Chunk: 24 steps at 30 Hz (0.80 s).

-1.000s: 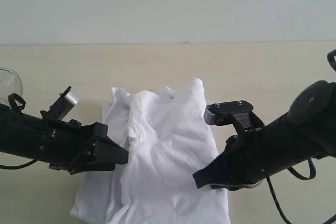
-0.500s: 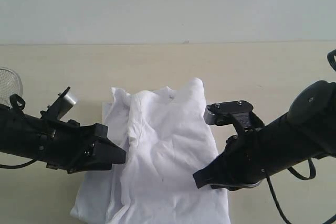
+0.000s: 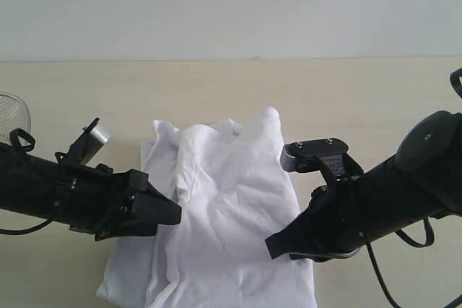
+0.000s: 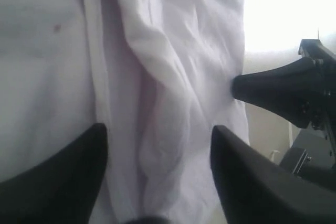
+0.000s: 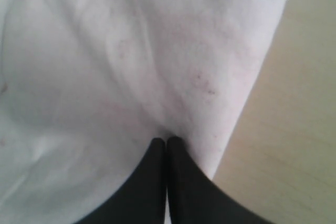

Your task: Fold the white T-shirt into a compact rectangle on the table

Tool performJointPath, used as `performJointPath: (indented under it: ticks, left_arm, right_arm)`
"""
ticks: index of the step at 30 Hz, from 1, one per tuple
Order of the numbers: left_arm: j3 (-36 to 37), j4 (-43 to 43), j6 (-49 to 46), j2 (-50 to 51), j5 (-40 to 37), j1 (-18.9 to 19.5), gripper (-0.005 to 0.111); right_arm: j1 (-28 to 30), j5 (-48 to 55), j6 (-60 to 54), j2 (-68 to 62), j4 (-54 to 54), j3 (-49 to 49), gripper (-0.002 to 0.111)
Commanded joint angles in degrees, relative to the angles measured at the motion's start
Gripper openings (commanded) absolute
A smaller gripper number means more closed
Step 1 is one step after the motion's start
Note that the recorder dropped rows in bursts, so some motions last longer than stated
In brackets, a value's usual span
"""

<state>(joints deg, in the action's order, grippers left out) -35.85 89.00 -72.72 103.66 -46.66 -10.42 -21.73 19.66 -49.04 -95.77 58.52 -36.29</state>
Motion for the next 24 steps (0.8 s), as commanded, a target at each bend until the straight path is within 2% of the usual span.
performJointPath:
  ticks: [1,19,24]
  left_arm:
    - [-0.16,-0.34,-0.61,0.17,0.07,-0.07,0.057]
    - [-0.16,-0.11,-0.18,2.48,-0.13,-0.07,0.057]
    - [-0.16,3.23,-1.44,5.03,-4.43,-0.07,0.057]
  right_arm:
    - [-0.07,-1.05,-0.40,0.22,-0.16,0.28,0.000]
    - [-0.07,-1.26,-0.40,0.22,-0.16,0.28,0.000]
    - [-0.07,-1.24,-0.51,0.22,-0.16,0.28,0.000]
